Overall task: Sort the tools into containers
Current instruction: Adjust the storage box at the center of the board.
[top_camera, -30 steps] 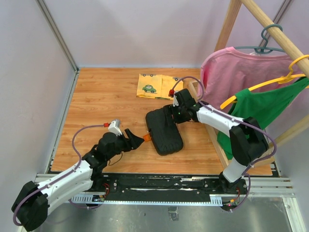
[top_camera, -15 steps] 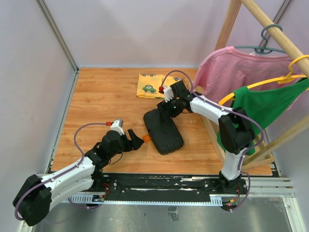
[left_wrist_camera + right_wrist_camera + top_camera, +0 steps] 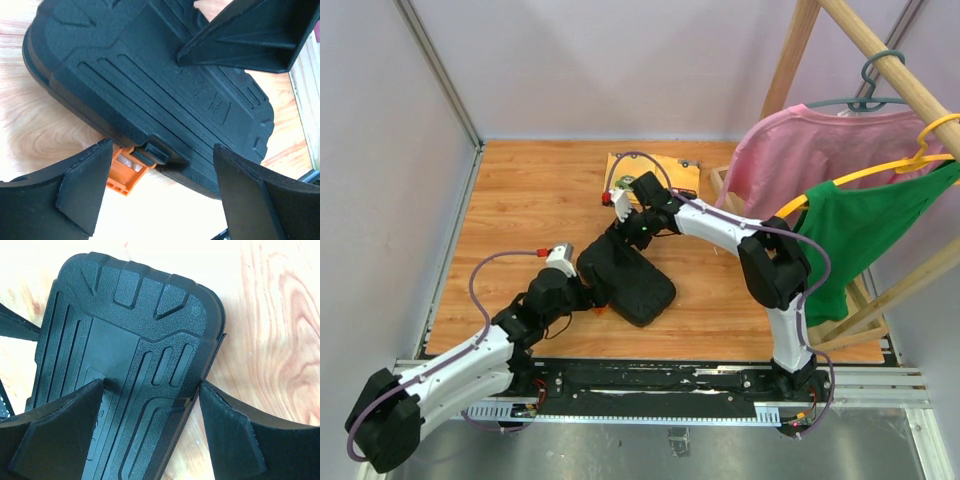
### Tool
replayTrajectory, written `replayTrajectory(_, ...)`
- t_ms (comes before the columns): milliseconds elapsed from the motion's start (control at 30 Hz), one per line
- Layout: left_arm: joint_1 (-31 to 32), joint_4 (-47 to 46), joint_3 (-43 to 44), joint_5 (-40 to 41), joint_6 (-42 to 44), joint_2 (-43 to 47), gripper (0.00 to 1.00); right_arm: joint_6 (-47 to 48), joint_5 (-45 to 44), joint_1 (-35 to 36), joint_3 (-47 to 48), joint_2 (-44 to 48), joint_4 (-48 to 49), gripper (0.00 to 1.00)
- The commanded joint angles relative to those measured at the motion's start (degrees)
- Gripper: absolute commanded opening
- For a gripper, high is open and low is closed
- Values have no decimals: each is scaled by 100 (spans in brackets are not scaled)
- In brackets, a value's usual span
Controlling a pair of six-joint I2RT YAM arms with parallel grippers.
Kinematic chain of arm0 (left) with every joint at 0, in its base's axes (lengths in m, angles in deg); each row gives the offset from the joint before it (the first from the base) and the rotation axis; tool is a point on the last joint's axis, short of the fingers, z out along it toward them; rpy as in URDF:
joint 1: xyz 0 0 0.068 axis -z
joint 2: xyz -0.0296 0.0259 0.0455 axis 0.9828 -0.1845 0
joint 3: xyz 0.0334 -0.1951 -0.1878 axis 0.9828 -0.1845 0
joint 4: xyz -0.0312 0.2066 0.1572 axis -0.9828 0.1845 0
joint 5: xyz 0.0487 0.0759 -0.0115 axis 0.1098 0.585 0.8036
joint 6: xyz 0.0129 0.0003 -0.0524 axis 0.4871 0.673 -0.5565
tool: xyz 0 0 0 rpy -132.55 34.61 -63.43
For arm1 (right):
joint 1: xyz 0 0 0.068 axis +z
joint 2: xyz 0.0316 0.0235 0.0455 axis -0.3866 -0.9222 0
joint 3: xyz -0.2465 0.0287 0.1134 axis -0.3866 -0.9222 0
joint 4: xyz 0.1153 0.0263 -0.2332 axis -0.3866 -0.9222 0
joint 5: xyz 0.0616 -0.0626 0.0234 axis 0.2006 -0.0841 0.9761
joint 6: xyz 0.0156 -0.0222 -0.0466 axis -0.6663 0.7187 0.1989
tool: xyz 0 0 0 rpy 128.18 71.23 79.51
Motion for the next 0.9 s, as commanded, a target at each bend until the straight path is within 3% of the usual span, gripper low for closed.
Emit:
replayTrajectory(0, 28, 740, 140, 495, -61, 671, 85, 236, -46, 343, 289, -115, -248, 78)
replayTrajectory(167, 28, 1398, 244, 958, -164, 1369, 85, -119, -1068, 409, 38, 876, 232, 83)
replayTrajectory(333, 21, 1696, 512, 1481, -208, 1326, 86, -475, -1965, 412, -1092, 2077, 773, 87)
replayTrajectory(667, -495, 911, 1362, 1711, 472, -272, 87, -1792, -2455, 488, -3988, 4499, 1512, 91)
replayTrajectory(867, -810, 443, 1634, 1548, 874, -1169, 94, -2530, -2375, 767, -5128, 5335, 1752, 91)
